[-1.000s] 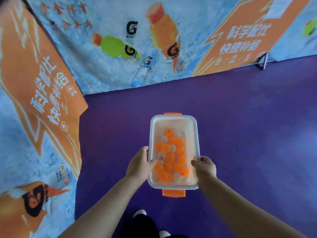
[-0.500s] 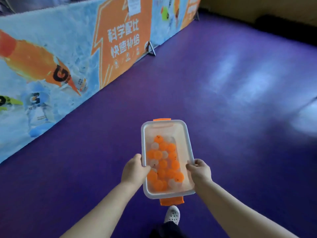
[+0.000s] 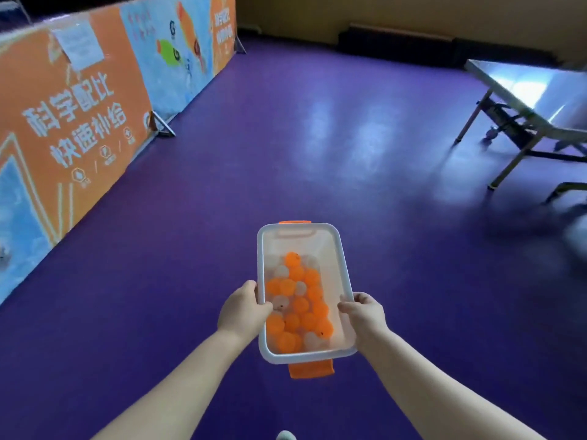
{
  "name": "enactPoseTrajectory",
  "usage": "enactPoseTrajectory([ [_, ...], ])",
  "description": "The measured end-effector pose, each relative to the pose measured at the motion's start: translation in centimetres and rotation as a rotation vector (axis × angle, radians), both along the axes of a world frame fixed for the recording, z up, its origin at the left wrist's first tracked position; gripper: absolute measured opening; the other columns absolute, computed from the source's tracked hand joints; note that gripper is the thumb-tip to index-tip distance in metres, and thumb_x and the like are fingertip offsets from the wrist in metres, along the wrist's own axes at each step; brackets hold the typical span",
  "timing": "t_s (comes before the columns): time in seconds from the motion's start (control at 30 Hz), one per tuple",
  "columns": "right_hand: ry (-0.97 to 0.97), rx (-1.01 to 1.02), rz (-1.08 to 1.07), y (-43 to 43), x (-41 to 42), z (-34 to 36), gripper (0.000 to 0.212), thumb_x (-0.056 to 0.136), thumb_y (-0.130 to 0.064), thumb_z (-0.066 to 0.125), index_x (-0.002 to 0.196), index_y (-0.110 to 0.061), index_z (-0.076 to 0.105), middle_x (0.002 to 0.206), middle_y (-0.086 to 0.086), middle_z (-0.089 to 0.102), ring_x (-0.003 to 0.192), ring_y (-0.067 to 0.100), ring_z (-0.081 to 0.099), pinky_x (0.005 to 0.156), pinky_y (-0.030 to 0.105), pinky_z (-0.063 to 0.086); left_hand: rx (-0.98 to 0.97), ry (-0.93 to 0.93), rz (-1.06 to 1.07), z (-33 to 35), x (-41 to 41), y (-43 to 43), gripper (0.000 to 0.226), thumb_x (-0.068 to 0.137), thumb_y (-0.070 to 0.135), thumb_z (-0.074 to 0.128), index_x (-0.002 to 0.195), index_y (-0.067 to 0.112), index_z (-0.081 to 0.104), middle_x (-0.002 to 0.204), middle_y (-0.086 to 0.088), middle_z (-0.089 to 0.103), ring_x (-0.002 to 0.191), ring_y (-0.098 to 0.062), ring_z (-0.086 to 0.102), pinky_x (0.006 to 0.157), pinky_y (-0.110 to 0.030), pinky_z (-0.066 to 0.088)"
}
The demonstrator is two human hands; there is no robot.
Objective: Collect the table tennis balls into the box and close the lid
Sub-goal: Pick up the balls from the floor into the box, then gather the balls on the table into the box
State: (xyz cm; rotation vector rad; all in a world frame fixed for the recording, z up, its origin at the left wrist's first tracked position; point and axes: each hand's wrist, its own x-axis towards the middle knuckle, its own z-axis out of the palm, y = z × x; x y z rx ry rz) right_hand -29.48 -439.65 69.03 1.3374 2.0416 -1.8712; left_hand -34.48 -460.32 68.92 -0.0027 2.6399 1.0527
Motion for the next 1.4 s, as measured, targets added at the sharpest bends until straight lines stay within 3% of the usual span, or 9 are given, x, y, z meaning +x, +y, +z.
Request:
enactPoseTrajectory([
  [0.27,0.047,0.041,-0.122,6.9,-8.6,0.2,0.014,0.084,-0.003,0.061,0.082,-0.016,0.060,0.090,0.008,0.066,0.085,0.028,0.063,0.073,0.040,0.053,0.032,0.018,-0.134,0.5,-11.5,7.7,0.010,0.082,0.024,0.059,0.086,0.017,0.053,0.080,0.001,0.064,0.071,-0.019,0.063,0.065,-0.045,0.057],
  [0.37,0.053,0.074,-0.166,8.6,-12.2,-0.3,0.013,0.084,-0.004,0.061,0.083,-0.017,0.060,0.091,0.007,0.066,0.088,0.028,0.063,0.079,0.043,0.054,0.047,0.017,-0.196,0.1,-16.5,10.1,0.008,0.082,0.023,0.058,0.086,0.018,0.053,0.079,0.001,0.063,0.070,-0.019,0.063,0.063,-0.041,0.057],
  [0.7,0.023,0.259,-0.331,12.7,-27.1,0.7,0.012,0.082,-0.008,0.059,0.089,-0.017,0.059,0.083,-0.001,0.063,0.078,0.019,0.062,0.067,0.033,0.053,0.113,0.035,-0.481,1.6,-37.6,18.3,0.012,0.083,0.025,0.061,0.093,0.021,0.057,0.082,0.005,0.064,0.073,-0.013,0.062,0.062,-0.034,0.056],
  [0.93,-0.002,0.324,-0.517,17.4,-34.0,2.3,0.012,0.080,-0.011,0.060,0.090,-0.017,0.060,0.083,0.000,0.066,0.079,0.020,0.064,0.070,0.037,0.054,0.159,0.020,-0.646,3.0,-47.5,27.1,0.013,0.082,0.019,0.059,0.095,0.019,0.059,0.082,0.005,0.065,0.074,-0.013,0.061,0.063,-0.032,0.053],
  [1.1,0.007,0.360,-0.613,23.6,-37.2,2.6,0.008,0.082,-0.014,0.060,0.088,-0.019,0.060,0.083,0.000,0.066,0.078,0.020,0.064,0.069,0.037,0.054,0.214,-0.015,-0.743,2.7,-51.8,34.8,0.013,0.082,0.020,0.060,0.094,0.018,0.060,0.084,0.001,0.067,0.077,-0.017,0.065,0.069,-0.040,0.058],
  [1.23,0.038,0.369,-0.622,30.6,-40.4,2.2,0.010,0.082,-0.014,0.062,0.092,-0.017,0.061,0.084,0.001,0.066,0.078,0.019,0.065,0.067,0.034,0.056,0.244,0.008,-0.774,2.5,-55.5,42.4,0.012,0.083,0.019,0.061,0.095,0.017,0.060,0.086,0.000,0.066,0.076,-0.016,0.063,0.063,-0.029,0.055],
  [1.4,0.030,0.347,-0.613,40.8,-44.9,2.1,0.011,0.081,-0.014,0.063,0.092,-0.018,0.061,0.086,0.001,0.067,0.079,0.018,0.066,0.070,0.036,0.058,0.232,0.007,-0.777,2.5,-60.2,52.5,0.012,0.083,0.020,0.062,0.095,0.018,0.060,0.086,0.002,0.066,0.076,-0.015,0.064,0.067,-0.034,0.058],
])
